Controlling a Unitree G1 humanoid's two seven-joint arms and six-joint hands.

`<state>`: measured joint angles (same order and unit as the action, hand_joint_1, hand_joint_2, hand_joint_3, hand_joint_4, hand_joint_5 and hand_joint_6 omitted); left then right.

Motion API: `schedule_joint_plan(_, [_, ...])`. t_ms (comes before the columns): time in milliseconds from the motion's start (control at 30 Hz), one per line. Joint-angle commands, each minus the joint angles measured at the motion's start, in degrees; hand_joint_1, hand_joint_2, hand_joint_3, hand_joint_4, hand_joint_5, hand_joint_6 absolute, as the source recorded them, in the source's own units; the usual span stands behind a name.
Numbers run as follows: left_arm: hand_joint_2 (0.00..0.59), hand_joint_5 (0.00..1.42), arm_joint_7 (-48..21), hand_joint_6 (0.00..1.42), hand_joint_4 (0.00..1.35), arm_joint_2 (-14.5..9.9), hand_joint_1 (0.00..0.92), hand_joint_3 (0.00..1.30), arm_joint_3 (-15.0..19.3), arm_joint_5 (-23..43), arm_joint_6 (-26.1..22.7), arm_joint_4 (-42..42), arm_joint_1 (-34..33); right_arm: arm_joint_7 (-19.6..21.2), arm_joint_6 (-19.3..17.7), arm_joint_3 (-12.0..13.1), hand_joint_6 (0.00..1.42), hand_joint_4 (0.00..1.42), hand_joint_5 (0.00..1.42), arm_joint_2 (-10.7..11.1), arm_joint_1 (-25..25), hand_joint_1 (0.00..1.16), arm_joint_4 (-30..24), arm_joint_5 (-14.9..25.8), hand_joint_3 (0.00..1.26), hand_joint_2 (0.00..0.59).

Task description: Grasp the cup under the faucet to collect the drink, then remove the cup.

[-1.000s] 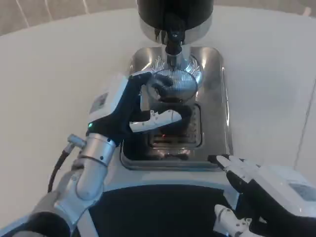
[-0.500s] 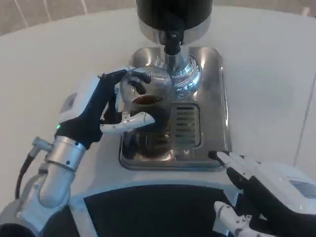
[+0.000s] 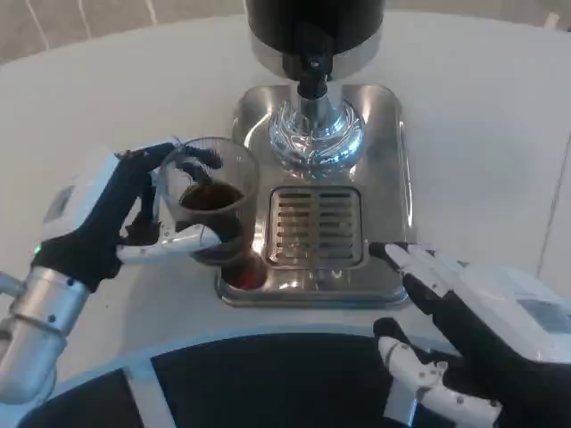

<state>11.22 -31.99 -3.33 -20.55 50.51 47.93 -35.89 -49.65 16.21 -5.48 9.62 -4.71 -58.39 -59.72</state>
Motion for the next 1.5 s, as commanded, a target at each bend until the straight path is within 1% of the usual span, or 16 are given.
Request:
schedule_joint_plan(33, [0.060, 1.42, -2.00, 1.17, 1.13, -1.82, 0.581, 0.96, 2.75, 3.35, 1.97, -4.86, 3.15, 1.49, -0.68, 0.36, 0.00, 0.00, 0.00, 0.33, 0.89, 0.11, 0.65, -0.30, 0.03, 0.550])
schedule_joint_plan(267, [0.056, 1.42, -6.04, 1.17, 1.13, -3.45, 0.583, 0.96, 6.44, 6.80, 1.62, -10.36, 8.29, 3.53, -2.08, 0.74, 0.00, 0.00, 0.00, 1.21, 1.90, 0.10, 1.40, -1.76, 0.01, 0.550])
schedule_joint_plan(367, [0.054, 1.42, -7.53, 1.17, 1.13, -3.78, 0.586, 0.96, 7.86, 7.77, 1.34, -12.68, 10.20, 4.11, -2.55, 0.68, 0.00, 0.00, 0.00, 1.27, 1.84, 0.10, 1.35, -2.37, 0.01, 0.550])
schedule_joint_plan(500, [0.053, 1.42, -9.51, 1.17, 1.13, -4.23, 0.587, 0.96, 9.92, 9.87, 1.13, -17.06, 13.71, 4.46, -3.31, -0.05, 0.00, 0.00, 0.00, 0.89, 1.25, 0.10, 0.93, -4.01, 0.00, 0.558])
schedule_joint_plan(767, [0.049, 1.42, -12.68, 1.17, 1.13, -3.78, 0.589, 0.96, 13.27, 12.37, -0.17, -25.99, 20.12, 3.22, -4.95, -2.97, 0.00, 0.00, 0.00, -1.12, 0.57, 0.10, -0.04, -8.21, 0.00, 0.564])
schedule_joint_plan(867, [0.046, 1.42, -14.04, 1.17, 1.13, -3.59, 0.589, 0.96, 14.05, 13.45, -0.55, -29.72, 22.93, 2.37, -5.84, -5.08, 0.00, 0.00, 0.00, -2.45, -0.22, 0.10, -0.66, -10.05, 0.00, 0.565])
schedule_joint_plan(1000, [0.045, 1.42, -15.96, 1.17, 1.13, -3.08, 0.589, 0.96, 15.13, 15.05, -1.30, -34.16, 26.43, 1.61, -7.20, -7.01, 0.00, 0.00, 0.00, -4.04, -1.61, 0.10, -1.08, -11.63, 0.00, 0.565])
schedule_joint_plan(1100, [0.043, 1.42, -17.42, 1.16, 1.13, -3.22, 0.589, 0.96, 15.64, 16.31, -0.92, -37.40, 29.46, 1.21, -8.18, -7.74, 0.00, 0.00, 0.00, -4.36, -2.79, 0.10, -1.22, -11.80, 0.00, 0.565])
schedule_joint_plan(1267, [0.041, 1.42, -19.28, 1.15, 1.13, -3.03, 0.587, 0.96, 16.28, 17.65, -1.13, -40.33, 32.08, 0.61, -10.38, -9.03, 0.00, 0.00, 0.00, -4.80, -4.75, 0.10, -1.56, -12.45, 0.00, 0.565])
schedule_joint_plan(1500, [0.036, 1.42, -21.79, 1.15, 1.13, -2.29, 0.587, 0.96, 16.50, 19.71, -0.96, -45.06, 36.29, 0.17, -13.53, -10.35, 0.00, 0.00, 0.00, -7.03, -6.63, 0.10, -1.61, -14.63, 0.00, 0.565])
